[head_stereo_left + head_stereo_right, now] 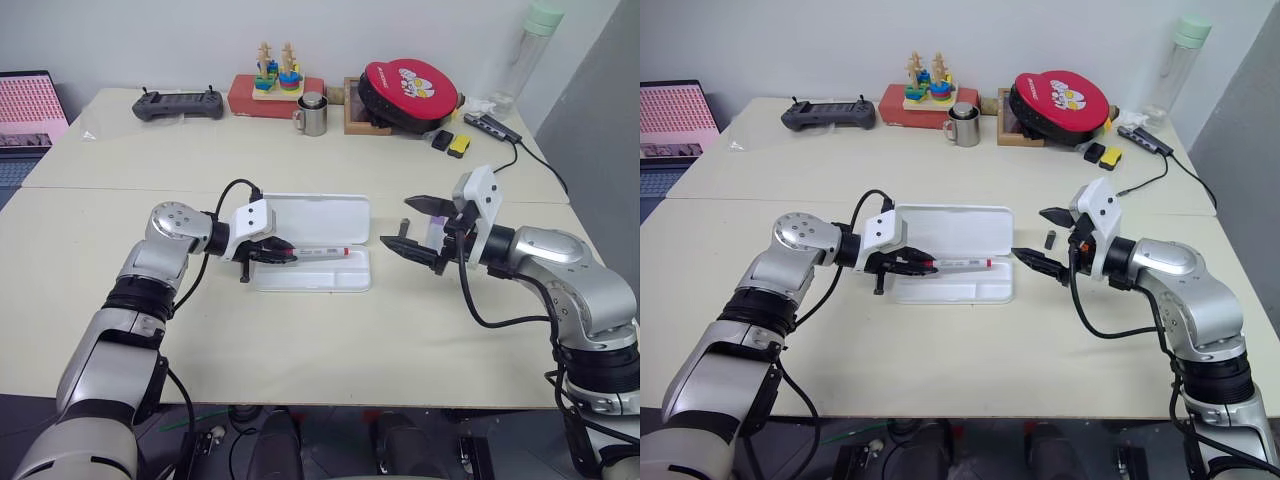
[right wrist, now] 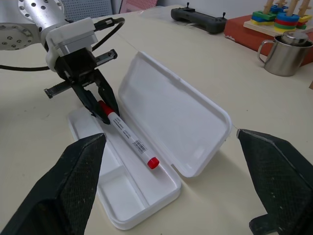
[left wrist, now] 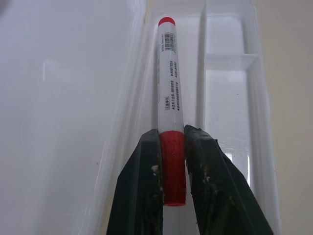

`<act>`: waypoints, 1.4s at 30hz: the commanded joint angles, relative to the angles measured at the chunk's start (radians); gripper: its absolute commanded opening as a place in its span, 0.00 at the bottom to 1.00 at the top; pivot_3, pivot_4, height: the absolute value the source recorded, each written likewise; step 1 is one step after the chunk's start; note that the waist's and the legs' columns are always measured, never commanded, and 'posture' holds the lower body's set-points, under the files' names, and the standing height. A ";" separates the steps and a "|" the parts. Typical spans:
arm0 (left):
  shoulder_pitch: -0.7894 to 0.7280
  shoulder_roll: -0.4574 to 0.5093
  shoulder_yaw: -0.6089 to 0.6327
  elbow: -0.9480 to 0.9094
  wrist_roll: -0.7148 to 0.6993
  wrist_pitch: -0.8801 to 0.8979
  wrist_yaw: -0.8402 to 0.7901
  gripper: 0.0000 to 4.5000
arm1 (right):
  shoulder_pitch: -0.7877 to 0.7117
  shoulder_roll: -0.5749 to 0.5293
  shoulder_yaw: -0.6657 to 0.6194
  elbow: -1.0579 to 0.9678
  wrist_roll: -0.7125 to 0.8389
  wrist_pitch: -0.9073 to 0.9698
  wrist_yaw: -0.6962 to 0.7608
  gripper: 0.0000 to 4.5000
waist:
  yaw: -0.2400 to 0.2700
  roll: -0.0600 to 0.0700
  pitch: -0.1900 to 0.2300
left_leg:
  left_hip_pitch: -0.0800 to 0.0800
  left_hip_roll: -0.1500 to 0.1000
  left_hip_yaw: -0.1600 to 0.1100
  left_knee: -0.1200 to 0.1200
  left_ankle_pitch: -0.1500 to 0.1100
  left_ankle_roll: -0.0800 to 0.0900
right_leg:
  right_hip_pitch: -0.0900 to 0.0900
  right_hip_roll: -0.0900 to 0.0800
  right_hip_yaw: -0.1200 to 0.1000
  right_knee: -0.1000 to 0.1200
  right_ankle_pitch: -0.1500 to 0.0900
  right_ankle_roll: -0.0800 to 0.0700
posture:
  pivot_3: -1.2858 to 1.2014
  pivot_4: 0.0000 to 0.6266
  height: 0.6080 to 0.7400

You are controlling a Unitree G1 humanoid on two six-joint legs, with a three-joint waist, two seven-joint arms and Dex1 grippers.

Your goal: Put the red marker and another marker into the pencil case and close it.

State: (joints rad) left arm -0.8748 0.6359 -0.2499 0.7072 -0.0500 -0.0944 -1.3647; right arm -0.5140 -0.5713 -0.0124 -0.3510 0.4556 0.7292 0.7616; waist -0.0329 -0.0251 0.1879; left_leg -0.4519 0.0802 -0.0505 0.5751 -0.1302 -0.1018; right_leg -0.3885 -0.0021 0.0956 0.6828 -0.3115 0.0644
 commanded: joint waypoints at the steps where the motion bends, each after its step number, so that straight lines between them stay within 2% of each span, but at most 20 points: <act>1: -0.031 -0.008 0.017 0.009 0.005 -0.021 -0.011 0.34 | 0.007 -0.004 -0.019 -0.045 0.022 0.010 -0.022 1.00 | 0.000 0.000 0.000 | 0.000 0.000 0.000 0.000 0.000 0.000 | 0.000 0.000 0.000 0.000 0.000 0.000 | 0.52 0.24 1.00; 6: -0.037 -0.019 0.026 0.010 -0.002 -0.017 -0.012 0.57 | 0.017 -0.005 -0.025 -0.053 0.028 0.020 -0.037 1.00 | 0.000 0.000 0.000 | 0.000 0.000 0.000 0.000 0.000 0.000 | 0.000 0.000 0.000 0.000 0.000 0.000 | 0.52 0.24 1.00; 11: -0.033 -0.068 0.109 -0.101 -0.134 0.099 -0.030 0.81 | 0.027 0.026 -0.049 -0.024 0.006 0.030 -0.129 1.00 | 0.000 0.000 0.000 | 0.000 0.000 0.000 0.001 0.000 0.000 | 0.000 0.000 0.000 0.000 0.000 0.000 | 0.52 0.24 1.00; 13: -0.019 -0.088 0.139 -0.170 -0.186 0.156 -0.025 0.90 | 0.028 0.051 -0.046 0.009 -0.028 0.036 -0.197 1.00 | 0.000 0.000 0.000 | 0.000 0.000 0.000 0.001 0.000 0.000 | 0.001 0.000 0.000 0.001 0.000 0.000 | 0.52 0.24 1.00; 15: 0.015 -0.135 0.171 -0.279 -0.248 0.220 0.027 0.98 | 0.009 0.129 -0.052 0.114 -0.124 0.075 -0.397 1.00 | 0.000 0.000 0.000 | 0.000 0.000 -0.001 0.001 0.000 0.000 | 0.001 0.000 0.000 0.001 0.000 0.000 | 0.52 0.24 1.00; 17: 0.054 -0.170 0.180 -0.370 -0.269 0.262 0.083 1.00 | 0.002 0.195 -0.067 0.196 -0.206 0.083 -0.557 1.00 | 0.000 0.000 0.000 | 0.001 0.000 -0.001 0.002 0.000 0.000 | 0.001 0.000 0.000 0.003 0.000 0.000 | 0.52 0.24 1.00; 19: 0.090 -0.192 0.173 -0.436 -0.263 0.283 0.129 1.00 | 0.011 0.243 -0.086 0.228 -0.251 0.069 -0.649 1.00 | 0.000 0.000 0.000 | 0.001 0.000 -0.001 0.003 0.000 0.000 | 0.001 0.000 0.000 0.005 0.000 0.000 | 0.52 0.24 1.00; 25: 0.138 -0.272 0.173 -0.516 -0.272 0.311 0.240 1.00 | 0.055 0.372 -0.108 0.321 -0.328 0.051 -0.824 1.00 | 0.000 0.000 0.000 | 0.002 -0.001 -0.001 0.004 0.001 0.000 | -0.001 0.000 0.001 0.012 0.000 -0.001 | 0.52 0.24 1.00; 32: 0.131 -0.287 0.175 -0.507 -0.265 0.302 0.293 1.00 | 0.059 0.415 -0.118 0.328 -0.312 0.036 -0.815 1.00 | -0.001 0.001 -0.001 | 0.004 -0.001 -0.001 0.009 0.001 0.000 | 0.002 0.000 0.001 0.014 0.000 0.000 | 0.52 0.24 1.00; 41: 0.132 -0.304 0.168 -0.502 -0.260 0.292 0.334 1.00 | 0.062 0.413 -0.096 0.341 -0.342 0.036 -0.813 1.00 | -0.002 0.001 -0.001 | 0.002 -0.001 -0.001 0.014 0.001 0.001 | 0.002 0.001 0.002 0.014 0.000 0.002 | 0.52 0.24 1.00; 42: 0.133 -0.304 0.167 -0.503 -0.260 0.293 0.337 1.00 | 0.063 0.414 -0.094 0.340 -0.345 0.035 -0.816 0.92 | -0.002 0.001 -0.001 | 0.002 -0.001 -0.001 0.014 0.001 0.001 | 0.002 0.001 0.002 0.014 0.000 0.002 | 0.52 0.24 1.00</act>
State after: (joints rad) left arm -0.7289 0.3367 -0.0900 0.2281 -0.3045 0.2123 -1.0355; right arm -0.4506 -0.1548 -0.1038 -0.0054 0.1311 0.7678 -0.0448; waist -0.0350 -0.0240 0.1869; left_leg -0.4495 0.0796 -0.0515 0.5886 -0.1297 -0.1012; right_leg -0.3862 -0.0015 0.0974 0.6968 -0.3111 0.0662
